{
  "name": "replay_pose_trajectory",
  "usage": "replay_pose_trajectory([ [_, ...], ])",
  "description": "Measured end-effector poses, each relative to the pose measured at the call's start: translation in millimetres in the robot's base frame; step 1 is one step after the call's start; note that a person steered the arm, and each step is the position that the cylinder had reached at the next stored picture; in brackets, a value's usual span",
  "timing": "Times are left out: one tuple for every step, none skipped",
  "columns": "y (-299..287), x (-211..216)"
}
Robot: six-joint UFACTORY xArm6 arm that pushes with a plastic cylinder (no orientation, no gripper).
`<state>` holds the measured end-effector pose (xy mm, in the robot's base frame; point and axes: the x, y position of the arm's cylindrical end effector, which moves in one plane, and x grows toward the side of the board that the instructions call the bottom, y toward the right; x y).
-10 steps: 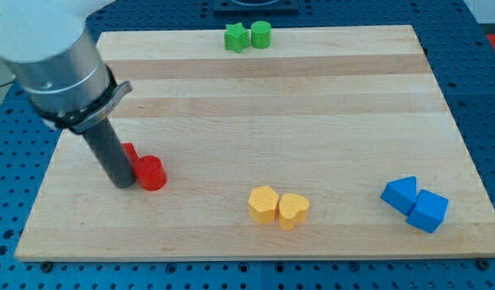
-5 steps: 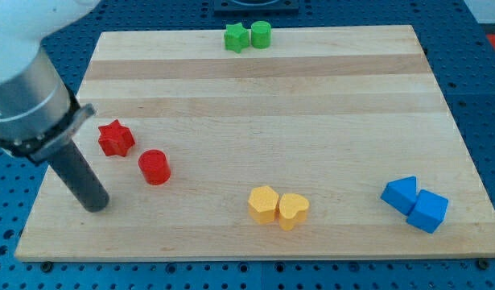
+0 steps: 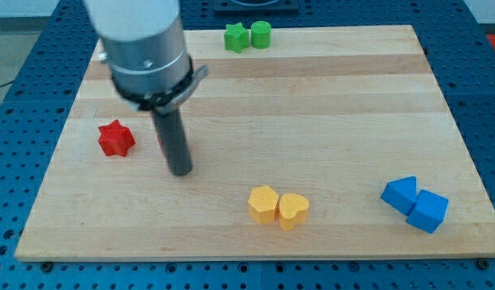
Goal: Push red circle towards green circle
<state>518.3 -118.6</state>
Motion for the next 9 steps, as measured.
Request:
replay_pose_trajectory([
  [-46,21],
  [-45,3],
  [-21,-27],
  [9,-48],
  [26,-69],
  [17,-97],
  [-5,-119],
  [-26,-139],
  [-26,-157],
])
